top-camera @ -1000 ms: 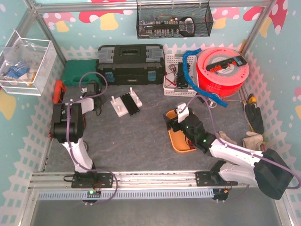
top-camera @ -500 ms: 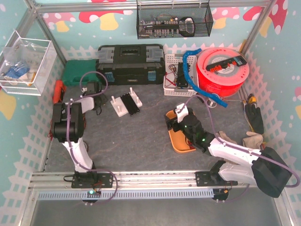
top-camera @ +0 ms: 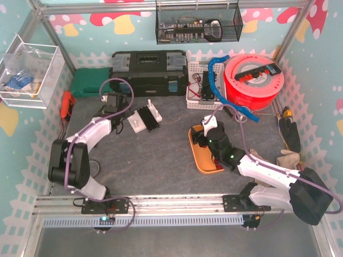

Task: Install the large spring

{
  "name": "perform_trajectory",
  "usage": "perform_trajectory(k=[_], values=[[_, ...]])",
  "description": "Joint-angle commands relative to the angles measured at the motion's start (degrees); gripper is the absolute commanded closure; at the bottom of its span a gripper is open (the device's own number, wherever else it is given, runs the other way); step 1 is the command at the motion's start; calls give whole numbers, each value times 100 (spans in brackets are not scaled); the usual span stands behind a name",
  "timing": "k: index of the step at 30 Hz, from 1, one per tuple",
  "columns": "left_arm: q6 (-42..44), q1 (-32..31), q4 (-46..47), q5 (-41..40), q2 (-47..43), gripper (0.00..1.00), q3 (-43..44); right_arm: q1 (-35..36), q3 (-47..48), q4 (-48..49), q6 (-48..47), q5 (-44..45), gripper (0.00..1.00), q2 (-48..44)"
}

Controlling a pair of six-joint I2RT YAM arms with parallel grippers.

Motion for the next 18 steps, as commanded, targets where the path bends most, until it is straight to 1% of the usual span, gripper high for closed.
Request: perform_trajectory(k=[1,4,6,9,13,15,18], values=[[-119,-432,-421,-247,-737,22,-295,51,-85,-4,103,305,1,-205],[-368,-781,-445,-177,-1287,18,-622,47,-226,218,33,428,1,-141],[-469,-1150,-447,-389,-1499,8,-735,49,-96,62,47,411,1,-109],[-619,-1694,-531,-557,-1545,1,-748,49,-96,-1,85,376,1,-163],[-831,-2218,-522,-784,-1281,1,-632,49,-167,61,75,431,1,-233],[-811,-2348,-530,-879,-996,5,-504,49,-173,78,84,432,1,-226],[-862,-2388,-517,-785,-619,12,-362,49,-175,82,84,398,1,-212]])
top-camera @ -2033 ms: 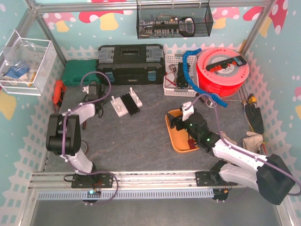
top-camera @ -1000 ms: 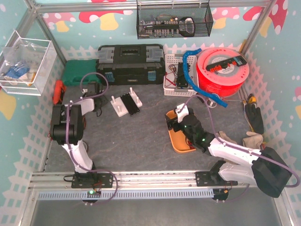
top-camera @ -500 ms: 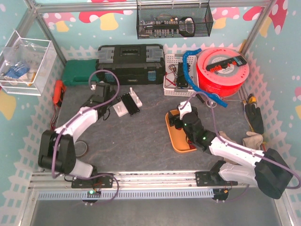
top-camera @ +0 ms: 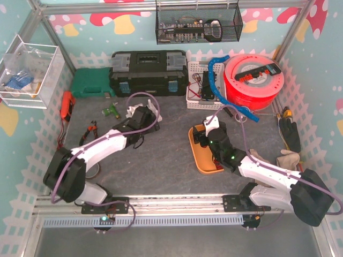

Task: Install the large spring

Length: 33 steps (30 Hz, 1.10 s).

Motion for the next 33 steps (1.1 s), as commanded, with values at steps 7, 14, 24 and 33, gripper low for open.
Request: perform_trajectory(k=[7,14,24,33], values=[[-215,-181,-135,-303,1115,23,568,49,-196,215,25,88,1,-144],[-260,-196,-137,-444,1623,14,833,49,-203,247,-25,72,1,-149],[-348,-216,-183,-509,2092,9,1077,49,-264,319,-45,40,1,-272],[-383,-216,-182,-566,2427,11,1204,49,-279,305,-45,48,1,-307]])
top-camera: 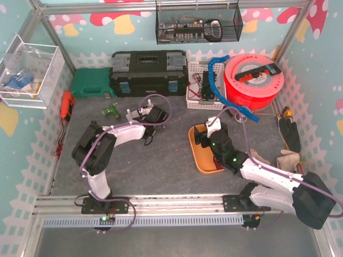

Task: Install the large spring

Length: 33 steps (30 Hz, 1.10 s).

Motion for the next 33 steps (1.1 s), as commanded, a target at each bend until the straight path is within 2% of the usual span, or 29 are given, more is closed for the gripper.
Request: perform_trajectory(k=[1,14,28,33], values=[[-65,-46,-45,-132,222,11,254,49,-59,138,-37,48,1,-86],[23,-37,-52,-232,445,22,348,47,-75,129,-52,86,1,-120],[84,-40,-93,-193,112,48,38,47,-77,141,-38,88,1,-108],[98,-46,-95,-166,-127,53,-82,49,-63,142,-37,87,1,-68]])
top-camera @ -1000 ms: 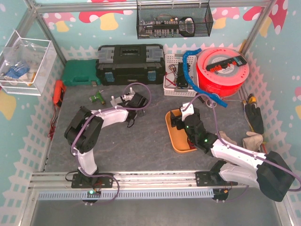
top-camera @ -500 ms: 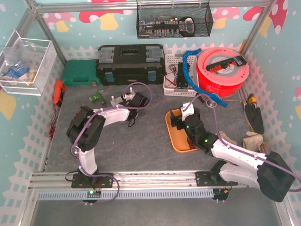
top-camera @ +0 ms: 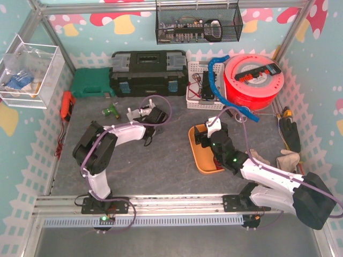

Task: Install the large spring

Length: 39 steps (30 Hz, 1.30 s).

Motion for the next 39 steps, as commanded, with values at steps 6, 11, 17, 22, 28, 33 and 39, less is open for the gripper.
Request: perform_trajectory(k=[6,11,17,22,28,33,39], values=[[110,-119,-169,8,-681,60,-188,49,-69,138,-18,98,1,-44],[165,-182,-204,13,-997,66,-234,49,-65,140,-17,113,1,-22],[250,-306,-233,-25,-1411,70,-264,49,-67,132,-17,124,1,-29],[446,-435,-236,-68,-1790,74,-259,49,-70,134,-15,115,1,-31],[280,-448,-237,-536,-2447,79,-549,49,-78,147,-8,138,1,-44],[186,-419,-233,-1144,-3095,81,-862,49,-70,156,0,104,1,-27],[-46,82,-253,-1290,-3575,83,-1283,49,-86,156,1,99,1,-53]])
